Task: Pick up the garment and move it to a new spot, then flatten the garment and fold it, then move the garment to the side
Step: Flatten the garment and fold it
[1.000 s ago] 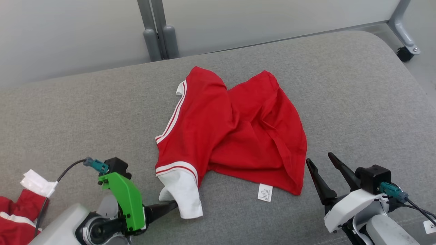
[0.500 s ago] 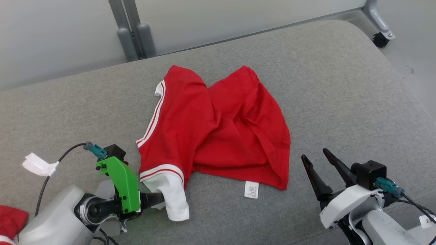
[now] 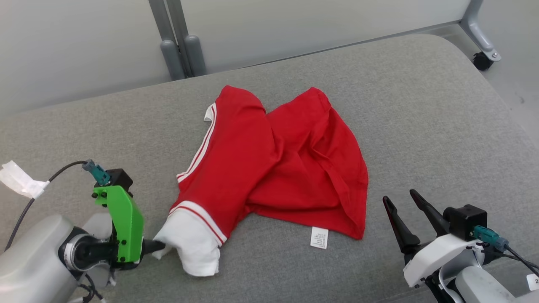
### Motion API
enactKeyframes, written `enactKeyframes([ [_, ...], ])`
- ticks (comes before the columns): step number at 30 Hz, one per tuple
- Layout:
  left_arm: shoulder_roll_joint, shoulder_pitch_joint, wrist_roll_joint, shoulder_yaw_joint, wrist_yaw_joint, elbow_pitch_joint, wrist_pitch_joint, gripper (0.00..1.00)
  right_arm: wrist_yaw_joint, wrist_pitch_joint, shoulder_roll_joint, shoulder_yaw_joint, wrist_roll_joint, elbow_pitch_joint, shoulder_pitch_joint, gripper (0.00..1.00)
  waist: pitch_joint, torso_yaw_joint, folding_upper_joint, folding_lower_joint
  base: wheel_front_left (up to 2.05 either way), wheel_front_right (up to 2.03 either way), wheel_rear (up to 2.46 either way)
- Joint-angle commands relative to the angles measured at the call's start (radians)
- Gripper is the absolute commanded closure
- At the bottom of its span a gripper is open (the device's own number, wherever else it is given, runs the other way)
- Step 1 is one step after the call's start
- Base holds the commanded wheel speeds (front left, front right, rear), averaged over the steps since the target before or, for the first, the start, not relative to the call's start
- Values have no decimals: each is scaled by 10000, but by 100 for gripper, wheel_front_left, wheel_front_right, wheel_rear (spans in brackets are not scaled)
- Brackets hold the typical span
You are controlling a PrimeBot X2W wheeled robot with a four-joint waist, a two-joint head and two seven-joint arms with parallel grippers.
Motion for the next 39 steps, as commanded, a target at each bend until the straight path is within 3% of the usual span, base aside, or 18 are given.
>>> enactKeyframes([
  [1, 318, -71, 336, -245, 172, -246, 341, 100, -14, -25, -40, -5, -49, 17, 143, 0, -194, 249, 0, 0, 0, 0, 0],
  [6, 1294, -41, 1439, -1152, 734, -1211, 1264, 100, -14, -25, -14, 43, -64, 21, 214, 0, -378, 464, 0, 0, 0, 0, 0],
  [12, 1639, 476, 2005, -1875, 1285, -1645, 1839, 100, -14, -25, 6, 157, -35, 52, 137, 0, -386, 482, 0, 0, 0, 0, 0],
  [14, 1540, 572, 2118, -1943, 1377, -1567, 1622, 12, -14, -25, -9, 177, 14, 59, 114, 0, -358, 457, 0, 0, 0, 0, 0],
  [15, 1414, 666, 1972, -1875, 1371, -1542, 1486, 0, -14, -25, -28, 175, 35, 58, 111, 0, -340, 447, 0, 0, 0, 0, 0],
  [18, 1332, 631, 1655, -1457, 1303, -1634, 1066, 0, -14, -25, -88, 117, 75, 61, 157, 0, -329, 460, 0, 0, 0, 0, 0],
  [25, 1990, 429, 907, -184, 1321, -2780, -4, 0, -14, -25, -100, 7, 47, 27, 326, 0, -403, 486, 0, 0, 0, 0, 0],
  [29, 2255, 637, 1364, 204, 1548, -2846, -1160, 0, -14, -25, -43, -6, 9, -35, 314, 0, -390, 408, 0, 0, 0, 0, 0],
  [33, 1912, 1012, 1286, 297, 1652, -2155, -1870, 0, -14, -25, -30, 58, 12, -75, 157, 0, -253, 213, 0, 0, 0, 0, 0],
  [39, 1181, 831, 1643, 347, 1392, -596, -2859, 0, -14, -25, -109, 79, 13, -85, 10, 0, 6, -44, 0, 0, 0, 0, 0],
])
